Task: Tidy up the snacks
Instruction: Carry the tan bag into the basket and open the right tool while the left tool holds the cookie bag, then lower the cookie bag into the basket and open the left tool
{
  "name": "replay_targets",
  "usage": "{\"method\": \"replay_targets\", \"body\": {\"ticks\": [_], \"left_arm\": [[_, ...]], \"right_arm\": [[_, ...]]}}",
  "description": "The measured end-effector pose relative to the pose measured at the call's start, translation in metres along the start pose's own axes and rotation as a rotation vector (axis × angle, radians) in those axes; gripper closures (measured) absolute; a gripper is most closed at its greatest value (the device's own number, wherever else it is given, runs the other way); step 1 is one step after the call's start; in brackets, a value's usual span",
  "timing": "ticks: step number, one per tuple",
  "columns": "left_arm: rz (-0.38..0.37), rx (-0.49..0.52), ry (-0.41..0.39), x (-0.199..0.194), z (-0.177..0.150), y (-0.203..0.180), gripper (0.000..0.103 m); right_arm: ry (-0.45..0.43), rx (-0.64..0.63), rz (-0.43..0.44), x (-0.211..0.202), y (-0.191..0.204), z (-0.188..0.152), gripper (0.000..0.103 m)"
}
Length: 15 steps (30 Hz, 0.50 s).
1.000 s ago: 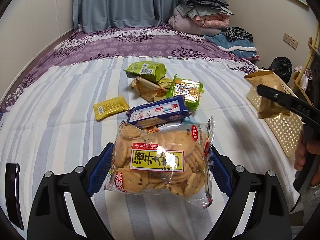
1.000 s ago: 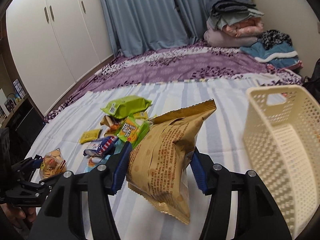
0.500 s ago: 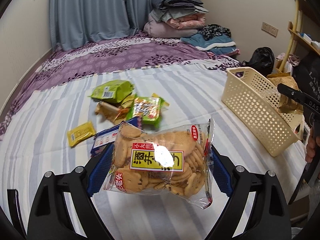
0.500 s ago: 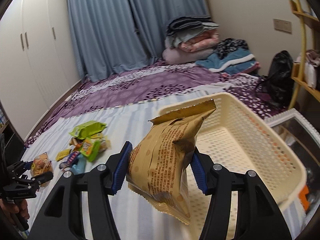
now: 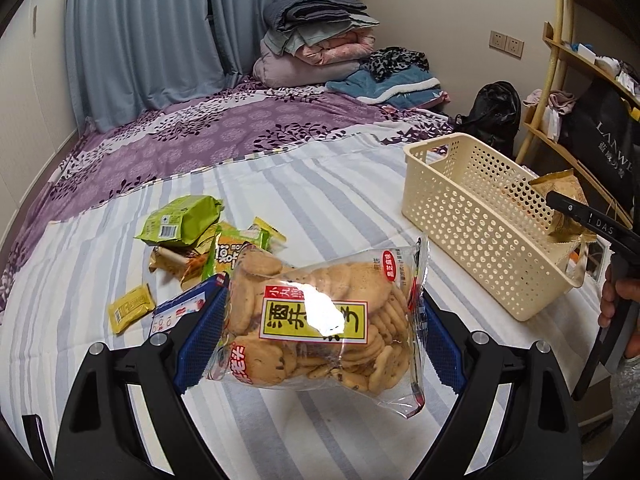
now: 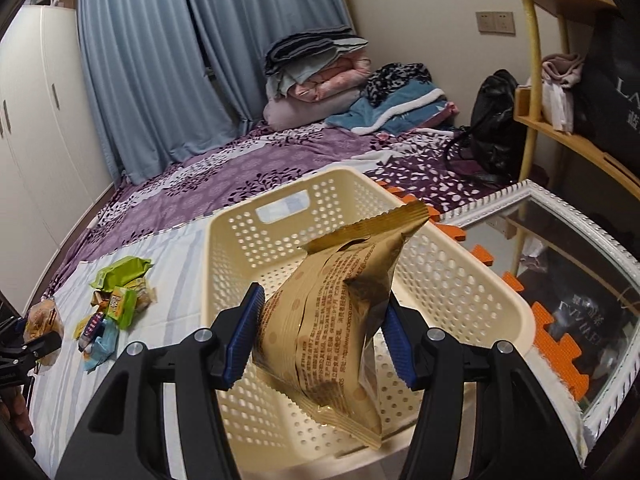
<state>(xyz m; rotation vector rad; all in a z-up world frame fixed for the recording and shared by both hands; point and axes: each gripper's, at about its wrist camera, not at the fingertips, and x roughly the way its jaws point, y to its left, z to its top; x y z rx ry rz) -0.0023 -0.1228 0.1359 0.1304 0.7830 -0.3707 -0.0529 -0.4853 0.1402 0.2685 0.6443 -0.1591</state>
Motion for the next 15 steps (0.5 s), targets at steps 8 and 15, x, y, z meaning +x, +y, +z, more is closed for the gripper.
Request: {"method": "replay_targets", "body": {"ticks": [8, 15], "left_arm": [[-0.012, 0.04, -0.004, 0.003, 0.012, -0.021, 0.013], [-0.045, 0.099, -0.027, 0.008, 0.035, -0.051, 0.013]], "right_arm": [[-0.048, 0.034, -0.003, -0.009, -0.016, -0.003, 0.027], [-0.073, 0.046, -0.025, -0.018, -0.026, -0.008, 0.025]]}}
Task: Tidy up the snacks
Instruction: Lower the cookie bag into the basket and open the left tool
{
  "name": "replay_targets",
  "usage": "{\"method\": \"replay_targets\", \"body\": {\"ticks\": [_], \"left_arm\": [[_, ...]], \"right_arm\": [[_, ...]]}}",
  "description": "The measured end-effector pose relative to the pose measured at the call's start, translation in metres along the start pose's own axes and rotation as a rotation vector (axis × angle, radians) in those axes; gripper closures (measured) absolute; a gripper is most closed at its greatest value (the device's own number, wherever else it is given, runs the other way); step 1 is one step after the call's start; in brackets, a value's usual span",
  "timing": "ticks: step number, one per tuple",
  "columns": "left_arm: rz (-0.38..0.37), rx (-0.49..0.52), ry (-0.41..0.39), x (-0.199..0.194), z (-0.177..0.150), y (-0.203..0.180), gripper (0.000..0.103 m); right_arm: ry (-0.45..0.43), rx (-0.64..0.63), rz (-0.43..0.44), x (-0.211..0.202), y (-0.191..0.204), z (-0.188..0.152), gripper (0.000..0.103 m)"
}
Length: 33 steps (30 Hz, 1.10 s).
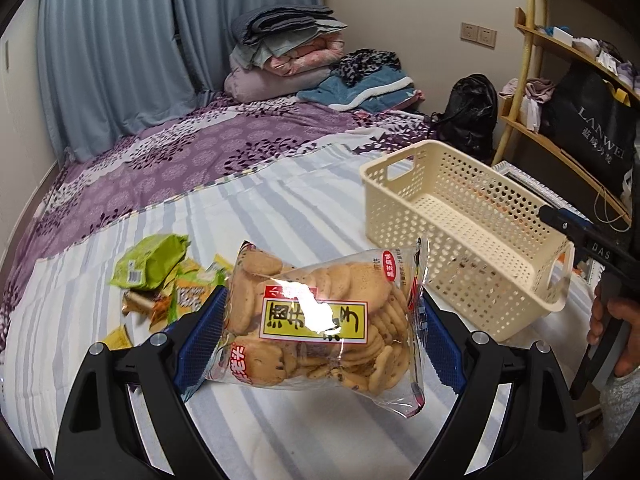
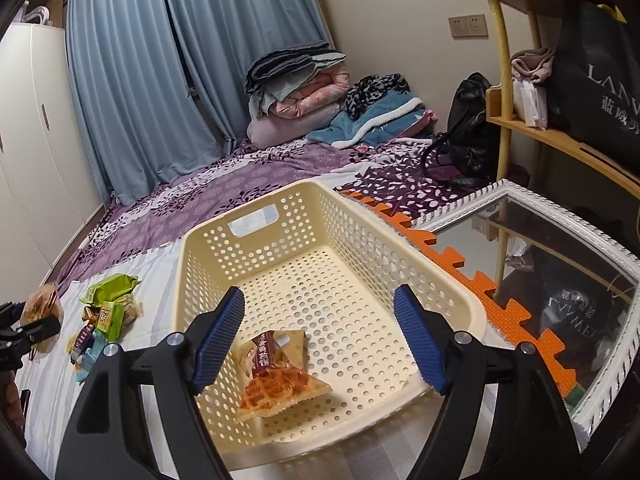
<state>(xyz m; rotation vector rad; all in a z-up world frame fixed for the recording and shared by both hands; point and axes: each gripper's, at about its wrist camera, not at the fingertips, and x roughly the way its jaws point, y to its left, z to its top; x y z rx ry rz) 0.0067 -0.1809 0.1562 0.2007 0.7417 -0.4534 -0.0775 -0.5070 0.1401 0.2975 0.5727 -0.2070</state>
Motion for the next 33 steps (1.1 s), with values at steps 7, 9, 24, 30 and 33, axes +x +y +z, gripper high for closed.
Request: {"method": "replay_targets", "body": {"ticks": [7, 9, 24, 30, 33], "left_arm": [[-0.095, 0.104, -0.033, 0.015, 0.036, -0.055, 0.013], [-0.121, 0.135, -0.046, 0.02, 0.046, -0.072, 0.013], [-0.276, 0.223, -0.006, 0.073, 0.08, -0.163, 0.009], [-0.244, 0.226, -0.023, 0.068, 0.081, -0.164, 0.004], [-0.223, 0.218, -0.035, 0.062, 0.082, -0.157, 0.004]], "right_arm": [[-0.035, -0.002, -0.009, -0.01, -0.005, -0.002, 0.023], [-0.039, -0.002, -0.013, -0.013, -0.006, -0.004, 0.023], [-0.06, 0.074, -0.062, -0.037, -0.034, -0.021, 0.023], [-0.072, 0.096, -0.072, -0.041, -0.039, -0.023, 0.012], [-0.077, 0.096, -0.068, -0.042, -0.037, -0.022, 0.012]]}}
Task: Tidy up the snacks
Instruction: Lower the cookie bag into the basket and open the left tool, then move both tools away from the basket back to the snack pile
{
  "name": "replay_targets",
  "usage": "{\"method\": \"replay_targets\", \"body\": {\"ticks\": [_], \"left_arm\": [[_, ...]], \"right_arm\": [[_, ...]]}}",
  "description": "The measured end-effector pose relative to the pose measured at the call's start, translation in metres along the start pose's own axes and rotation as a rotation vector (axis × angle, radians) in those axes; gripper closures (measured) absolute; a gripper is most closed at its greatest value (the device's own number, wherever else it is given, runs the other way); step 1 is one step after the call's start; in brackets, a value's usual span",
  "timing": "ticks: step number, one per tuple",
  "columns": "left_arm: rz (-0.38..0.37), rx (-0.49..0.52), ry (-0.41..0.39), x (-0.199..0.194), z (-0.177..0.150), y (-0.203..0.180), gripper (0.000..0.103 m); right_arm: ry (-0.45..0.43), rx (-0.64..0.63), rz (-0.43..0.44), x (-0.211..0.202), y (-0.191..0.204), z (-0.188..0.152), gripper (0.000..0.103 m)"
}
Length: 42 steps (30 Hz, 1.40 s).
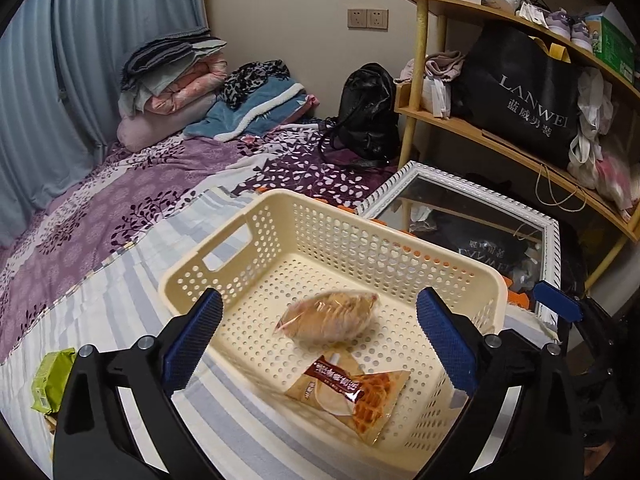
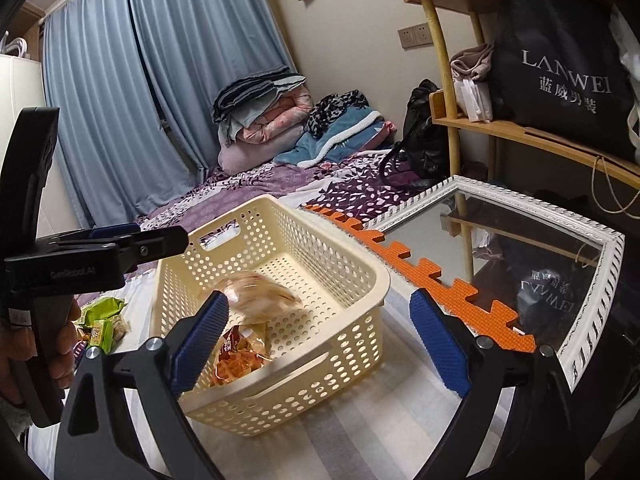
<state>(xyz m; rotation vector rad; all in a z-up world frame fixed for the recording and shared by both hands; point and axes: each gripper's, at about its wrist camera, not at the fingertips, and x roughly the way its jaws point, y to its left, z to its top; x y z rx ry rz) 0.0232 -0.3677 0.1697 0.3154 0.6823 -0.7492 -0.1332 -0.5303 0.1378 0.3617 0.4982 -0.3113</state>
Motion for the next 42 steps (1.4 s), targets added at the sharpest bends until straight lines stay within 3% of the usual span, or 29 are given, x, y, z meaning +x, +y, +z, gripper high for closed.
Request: {"method": "replay_targets", "body": {"ticks": [7, 23, 32, 42], "left_arm": [[0.045, -0.014, -0.041, -0.018, 0.001, 0.013, 0.004], [0.067, -0.064, -0.148, -0.082, -0.008, 0.045, 0.003], [0.131, -0.158, -0.172, -0.117, -0.034, 0.088, 0.003], [0.244, -0.302, -0.172, -0.152, -0.076, 0.163, 0.003]], "right_arm": [[-0.001, -0.017, 0.012, -0.003, 0.011, 0.002, 0.01], [-0.027, -0.078, 0.039, -0.02, 0.05, 0.01, 0.01], [-0.031, -0.135, 0.105, -0.024, 0.089, 0.013, 0.01], [0.0, -0.212, 0.209, -0.014, 0.151, 0.01, 0.01]]}}
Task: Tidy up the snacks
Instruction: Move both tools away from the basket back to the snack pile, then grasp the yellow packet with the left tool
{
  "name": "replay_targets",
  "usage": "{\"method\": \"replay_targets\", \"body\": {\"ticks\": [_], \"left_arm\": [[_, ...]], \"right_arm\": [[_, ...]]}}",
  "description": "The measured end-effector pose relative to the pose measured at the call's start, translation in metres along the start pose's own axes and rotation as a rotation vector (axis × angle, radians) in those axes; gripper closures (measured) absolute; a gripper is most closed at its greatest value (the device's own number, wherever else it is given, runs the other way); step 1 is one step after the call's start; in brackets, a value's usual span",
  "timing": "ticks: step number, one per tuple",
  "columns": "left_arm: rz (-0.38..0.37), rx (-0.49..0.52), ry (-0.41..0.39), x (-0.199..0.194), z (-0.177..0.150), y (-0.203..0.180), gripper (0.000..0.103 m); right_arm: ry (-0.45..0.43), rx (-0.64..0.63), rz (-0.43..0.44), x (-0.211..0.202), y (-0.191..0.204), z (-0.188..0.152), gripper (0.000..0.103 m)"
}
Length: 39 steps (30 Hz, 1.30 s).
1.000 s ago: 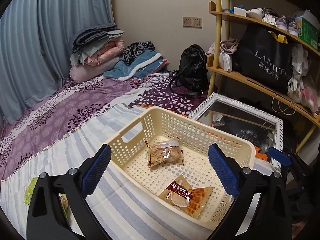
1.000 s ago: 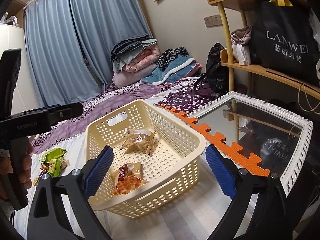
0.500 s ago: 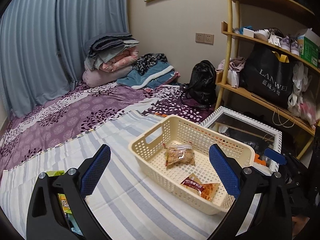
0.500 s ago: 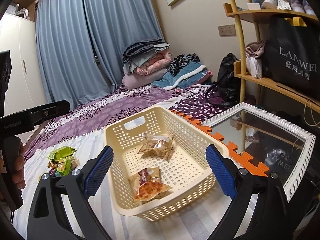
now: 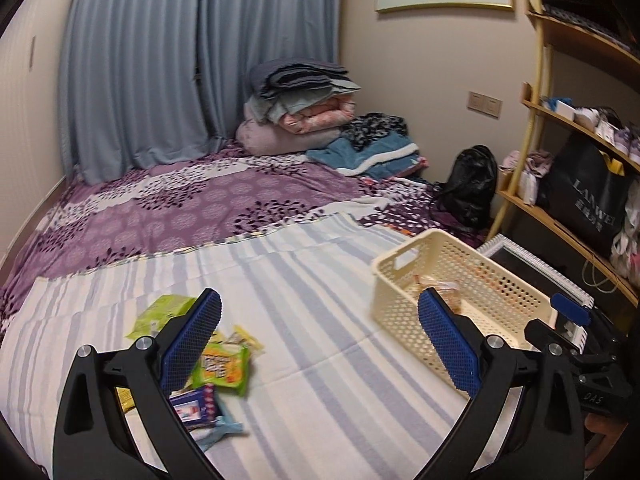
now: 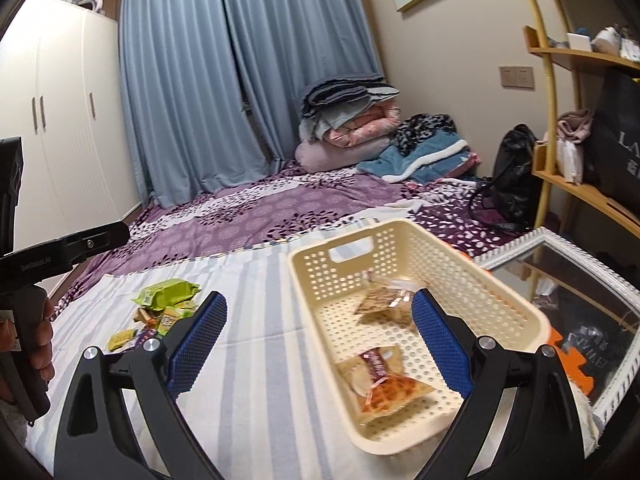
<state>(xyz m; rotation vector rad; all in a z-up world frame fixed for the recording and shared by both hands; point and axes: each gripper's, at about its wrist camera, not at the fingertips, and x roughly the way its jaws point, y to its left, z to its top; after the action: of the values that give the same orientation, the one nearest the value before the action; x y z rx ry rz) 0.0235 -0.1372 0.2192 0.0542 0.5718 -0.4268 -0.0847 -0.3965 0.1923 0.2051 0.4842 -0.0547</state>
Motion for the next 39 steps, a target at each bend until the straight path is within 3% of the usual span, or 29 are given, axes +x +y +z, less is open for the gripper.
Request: {"method": "replay_targets", "body": {"ticks": [11, 22, 32, 39], "left_arm": [[0.151, -0.117, 0.006, -0.02, -0.013, 0.091, 0.003], [0.256, -0.221, 0.03, -0.03, -0.033, 0.16, 0.003], [0.325, -0.319, 0.135, 0.005, -0.07, 0.213, 0.003], [0.351, -0.401, 0.26, 0.052, -0.11, 0.244, 0.003]], "right_arm": [[0.071, -0.054, 0.124, 0.031, 0.057, -0.002, 0.01], [0.143, -0.101, 0.199, 0.056, 0.101, -0.009, 0.01], [0.194, -0.13, 0.21, 0.071, 0.119, -0.019, 0.01], [0.228, -0.141, 0.203, 0.078, 0.124, -0.026, 0.01]]}}
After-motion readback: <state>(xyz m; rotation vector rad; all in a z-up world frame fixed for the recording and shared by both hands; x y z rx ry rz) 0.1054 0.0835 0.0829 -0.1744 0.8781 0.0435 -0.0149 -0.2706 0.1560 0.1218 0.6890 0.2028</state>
